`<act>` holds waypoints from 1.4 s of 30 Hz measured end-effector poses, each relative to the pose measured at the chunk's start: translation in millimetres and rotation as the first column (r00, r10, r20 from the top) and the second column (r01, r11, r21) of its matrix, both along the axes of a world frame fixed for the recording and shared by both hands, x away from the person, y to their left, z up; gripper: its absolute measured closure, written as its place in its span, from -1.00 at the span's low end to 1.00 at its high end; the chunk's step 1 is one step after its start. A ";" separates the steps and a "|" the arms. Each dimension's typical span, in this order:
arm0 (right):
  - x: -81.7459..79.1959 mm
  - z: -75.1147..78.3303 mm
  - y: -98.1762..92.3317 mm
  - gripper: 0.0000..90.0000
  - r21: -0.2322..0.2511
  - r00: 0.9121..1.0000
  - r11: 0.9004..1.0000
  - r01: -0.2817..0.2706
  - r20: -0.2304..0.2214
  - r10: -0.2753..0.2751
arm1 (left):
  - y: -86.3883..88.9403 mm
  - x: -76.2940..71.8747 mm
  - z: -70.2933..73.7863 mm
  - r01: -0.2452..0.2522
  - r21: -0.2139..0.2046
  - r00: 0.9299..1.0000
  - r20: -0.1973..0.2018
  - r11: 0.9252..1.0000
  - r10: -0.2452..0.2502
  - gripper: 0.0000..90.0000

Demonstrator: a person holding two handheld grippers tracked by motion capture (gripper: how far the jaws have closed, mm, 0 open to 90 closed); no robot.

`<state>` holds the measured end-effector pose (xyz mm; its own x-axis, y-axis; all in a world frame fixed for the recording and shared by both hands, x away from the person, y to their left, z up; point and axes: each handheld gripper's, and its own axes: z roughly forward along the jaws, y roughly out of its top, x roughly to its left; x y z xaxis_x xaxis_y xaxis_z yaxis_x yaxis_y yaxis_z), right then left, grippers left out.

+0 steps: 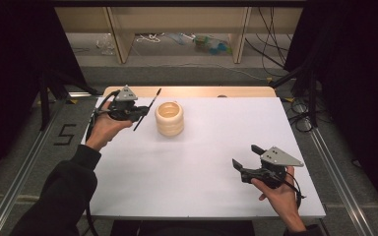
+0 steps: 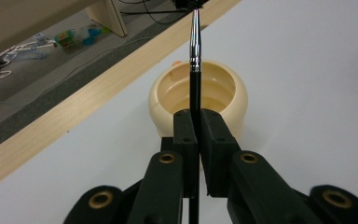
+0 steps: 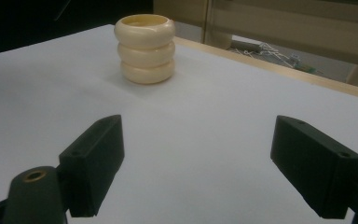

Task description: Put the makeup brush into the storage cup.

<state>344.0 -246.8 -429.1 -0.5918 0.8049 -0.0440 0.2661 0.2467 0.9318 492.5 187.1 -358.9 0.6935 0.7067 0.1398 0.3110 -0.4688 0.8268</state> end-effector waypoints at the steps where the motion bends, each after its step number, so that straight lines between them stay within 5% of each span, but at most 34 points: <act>1: 0.3 -0.4 0.4 -0.59 0.004 1.000 1.000 0.003 0.006 -0.003 | 0.2 0.6 1.8 -0.019 0.004 1.000 0.013 1.000 0.019 0.90; 11: 0.3 -0.4 0.3 -0.59 0.004 1.000 1.000 0.002 0.006 -0.002 | 1.4 13.4 5.3 -0.090 -0.084 0.995 0.023 0.992 0.092 0.90; 26: 0.2 -0.2 0.2 -0.59 0.005 1.000 1.000 0.001 0.007 -0.001 | -8.3 23.9 9.1 -0.141 -0.251 0.981 0.092 0.958 0.168 0.90; 34: 0.1 -0.2 0.3 -0.59 0.005 1.000 1.000 -0.001 0.007 0.001 | -13.2 26.5 9.3 -0.167 -0.294 0.971 0.115 0.941 0.208 0.90; 42: 0.2 -0.2 0.3 -0.59 0.005 1.000 1.000 -0.001 0.007 0.001 | -22.0 27.6 9.6 -0.164 -0.317 0.967 0.136 0.934 0.216 0.90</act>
<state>344.2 -246.5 -429.3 -0.5925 0.8044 -0.0439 0.2594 0.2421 0.9349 520.1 165.0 -349.3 0.5273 0.8497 0.0019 0.2158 -0.1362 0.9669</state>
